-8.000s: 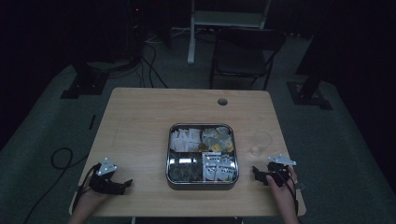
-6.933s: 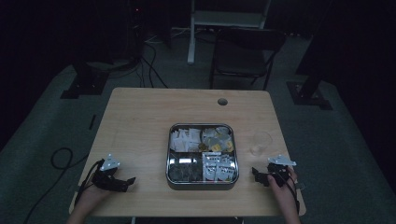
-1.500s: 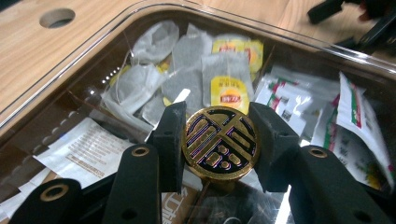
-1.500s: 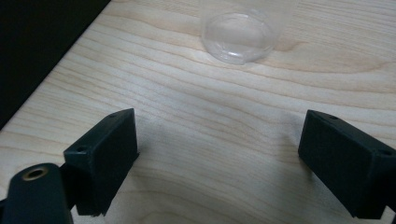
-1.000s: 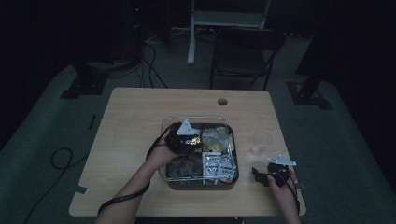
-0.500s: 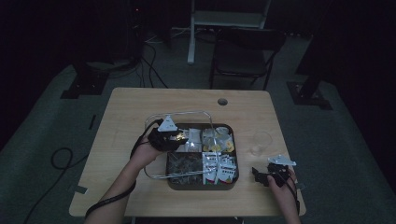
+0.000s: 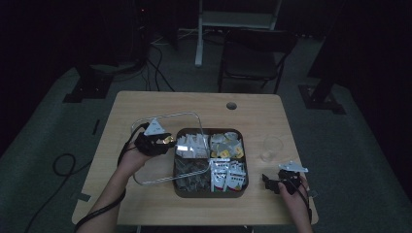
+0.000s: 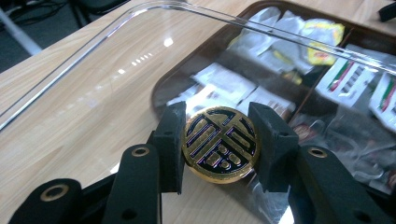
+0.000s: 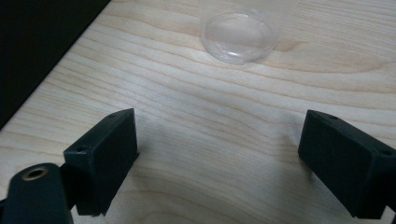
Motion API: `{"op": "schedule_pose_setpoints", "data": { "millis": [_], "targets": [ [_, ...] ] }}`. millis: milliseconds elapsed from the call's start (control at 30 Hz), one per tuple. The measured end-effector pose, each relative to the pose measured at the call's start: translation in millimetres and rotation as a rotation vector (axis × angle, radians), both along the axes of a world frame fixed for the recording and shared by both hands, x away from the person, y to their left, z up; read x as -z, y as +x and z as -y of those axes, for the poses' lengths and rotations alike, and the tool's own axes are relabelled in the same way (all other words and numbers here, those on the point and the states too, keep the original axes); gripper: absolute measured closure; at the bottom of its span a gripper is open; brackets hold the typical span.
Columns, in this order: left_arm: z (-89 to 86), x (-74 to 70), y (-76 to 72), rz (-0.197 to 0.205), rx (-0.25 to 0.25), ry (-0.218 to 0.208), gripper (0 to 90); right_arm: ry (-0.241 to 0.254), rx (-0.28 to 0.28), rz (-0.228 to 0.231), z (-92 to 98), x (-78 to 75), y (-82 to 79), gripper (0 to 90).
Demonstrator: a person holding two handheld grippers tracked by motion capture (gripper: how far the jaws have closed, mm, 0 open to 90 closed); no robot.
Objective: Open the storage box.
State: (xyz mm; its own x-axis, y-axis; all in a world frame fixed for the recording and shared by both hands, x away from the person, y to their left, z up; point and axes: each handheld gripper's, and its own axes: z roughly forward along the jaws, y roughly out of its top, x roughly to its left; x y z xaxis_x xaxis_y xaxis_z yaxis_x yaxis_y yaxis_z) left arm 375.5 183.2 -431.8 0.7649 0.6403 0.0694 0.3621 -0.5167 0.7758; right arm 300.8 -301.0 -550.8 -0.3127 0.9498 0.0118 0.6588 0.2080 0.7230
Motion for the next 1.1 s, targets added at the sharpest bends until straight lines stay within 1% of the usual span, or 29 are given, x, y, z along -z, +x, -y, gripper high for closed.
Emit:
{"op": "schedule_pose_setpoints", "data": {
  "millis": [67, 133, 167, 233, 267, 300, 367, 433, 500, 633, 767, 900, 1033, 1100],
  "targets": [
    [-8.6, -0.3, -1.2, 0.001, -0.016, -0.005, 60.3, 0.0, 0.0, 0.0, 0.0, 0.0, 0.0, 11.2],
    [-20.0, -0.6, -2.3, 0.005, -0.043, -0.003, 60.3, 0.0, 0.0, 0.0, 0.0, 0.0, 0.0, 11.2],
    [-20.0, -0.6, -2.3, 0.005, -0.043, -0.003, 60.3, 0.0, 0.0, 0.0, 0.0, 0.0, 0.0, 11.2],
    [-33.5, -0.7, -3.6, 0.008, -0.077, -0.004, 60.3, -0.001, -0.001, 0.0, 0.1, 0.0, 0.0, 11.2],
    [-33.5, -0.7, -3.6, 0.008, -0.077, -0.004, 60.3, -0.001, -0.001, 0.0, 0.0, 0.0, 0.0, 11.2],
    [-42.5, -0.5, -4.5, 0.008, -0.102, -0.012, 60.3, 0.0, 0.0, 0.0, 0.0, 0.0, 0.0, 11.2],
    [-42.5, -0.5, -4.5, 0.008, -0.102, -0.012, 60.3, -0.001, -0.001, 0.0, 0.0, 0.0, 0.0, 11.2],
    [-56.9, 0.5, -6.3, 0.011, -0.145, -0.026, 60.3, -0.001, -0.001, 0.0, 0.0, 0.0, 0.0, 11.2],
    [-63.7, 1.9, -7.0, 0.014, -0.168, -0.022, 60.3, -0.001, -0.001, 0.0, 0.0, 0.0, 0.0, 11.2],
    [-76.6, 7.4, -8.3, 0.009, -0.215, -0.011, 60.3, -0.001, -0.001, 0.0, 0.0, 0.0, 0.0, 11.2],
    [-89.2, 13.1, -9.9, 0.004, -0.259, -0.02, 60.3, -0.001, -0.001, 0.0, 0.0, 0.0, 0.0, 11.2],
    [-102.0, 19.2, -11.5, 0.0, -0.296, -0.018, 60.3, -0.001, -0.001, 0.0, 0.0, 0.0, 0.0, 11.2],
    [-114.2, 27.2, -12.4, 0.004, -0.32, -0.024, 60.3, -0.001, -0.001, 0.0, 0.1, 0.0, 0.0, 11.2],
    [-117.1, 32.3, -13.0, 0.023, -0.335, -0.015, 60.3, -0.001, -0.001, 0.0, 0.0, 0.0, 0.0, 11.2]
  ]
}}
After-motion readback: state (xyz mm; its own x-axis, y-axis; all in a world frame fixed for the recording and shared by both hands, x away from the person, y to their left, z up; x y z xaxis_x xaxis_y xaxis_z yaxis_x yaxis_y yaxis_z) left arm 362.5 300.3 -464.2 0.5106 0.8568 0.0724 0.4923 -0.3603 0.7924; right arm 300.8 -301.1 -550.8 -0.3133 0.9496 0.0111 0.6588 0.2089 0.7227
